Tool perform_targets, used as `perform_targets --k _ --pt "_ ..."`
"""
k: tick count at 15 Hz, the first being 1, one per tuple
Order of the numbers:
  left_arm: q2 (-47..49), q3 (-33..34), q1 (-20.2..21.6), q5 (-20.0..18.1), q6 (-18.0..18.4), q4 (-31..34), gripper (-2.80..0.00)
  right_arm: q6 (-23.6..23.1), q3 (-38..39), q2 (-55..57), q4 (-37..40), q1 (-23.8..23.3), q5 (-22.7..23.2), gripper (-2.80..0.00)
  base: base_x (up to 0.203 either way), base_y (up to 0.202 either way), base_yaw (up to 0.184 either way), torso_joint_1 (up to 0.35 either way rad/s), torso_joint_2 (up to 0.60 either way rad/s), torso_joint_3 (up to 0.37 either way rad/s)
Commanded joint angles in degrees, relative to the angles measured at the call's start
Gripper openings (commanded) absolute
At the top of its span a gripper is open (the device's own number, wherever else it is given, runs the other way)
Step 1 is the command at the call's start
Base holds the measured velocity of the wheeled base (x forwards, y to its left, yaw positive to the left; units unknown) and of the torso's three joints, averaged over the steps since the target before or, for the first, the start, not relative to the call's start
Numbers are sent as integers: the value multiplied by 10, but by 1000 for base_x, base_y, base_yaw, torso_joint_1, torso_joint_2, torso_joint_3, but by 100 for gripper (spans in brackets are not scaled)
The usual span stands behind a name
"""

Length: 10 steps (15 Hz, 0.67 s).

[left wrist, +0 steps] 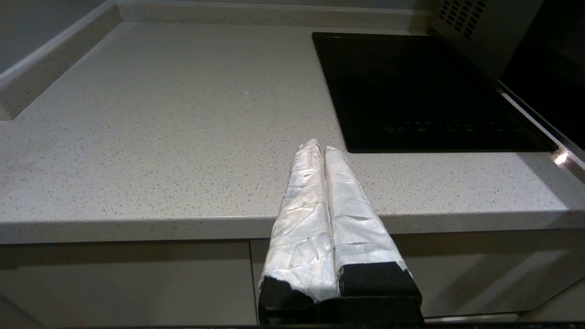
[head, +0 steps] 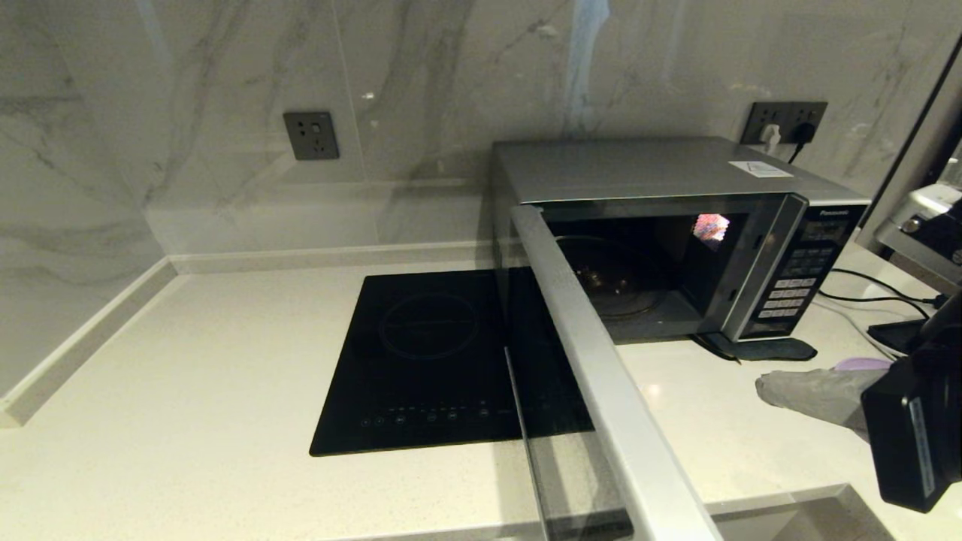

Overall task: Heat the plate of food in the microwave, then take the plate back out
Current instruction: Open the microwave oven

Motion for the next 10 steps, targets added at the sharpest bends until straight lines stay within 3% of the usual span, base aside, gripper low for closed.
perform_targets --k 1,3,5,10 --pt "1 0 0 0 0 0 -280 3 3 1 5 -8 -5 -280 0 0 0 0 0 0" --pt "1 0 0 0 0 0 -280 3 -6 7 23 -72 -10 -280 0 0 0 0 0 0" --pt "1 0 0 0 0 0 -280 4 -31 11 60 -175 -13 -280 0 0 0 0 0 0" --pt "1 0 0 0 0 0 -280 9 -107 56 151 -499 6 -280 0 0 0 0 0 0"
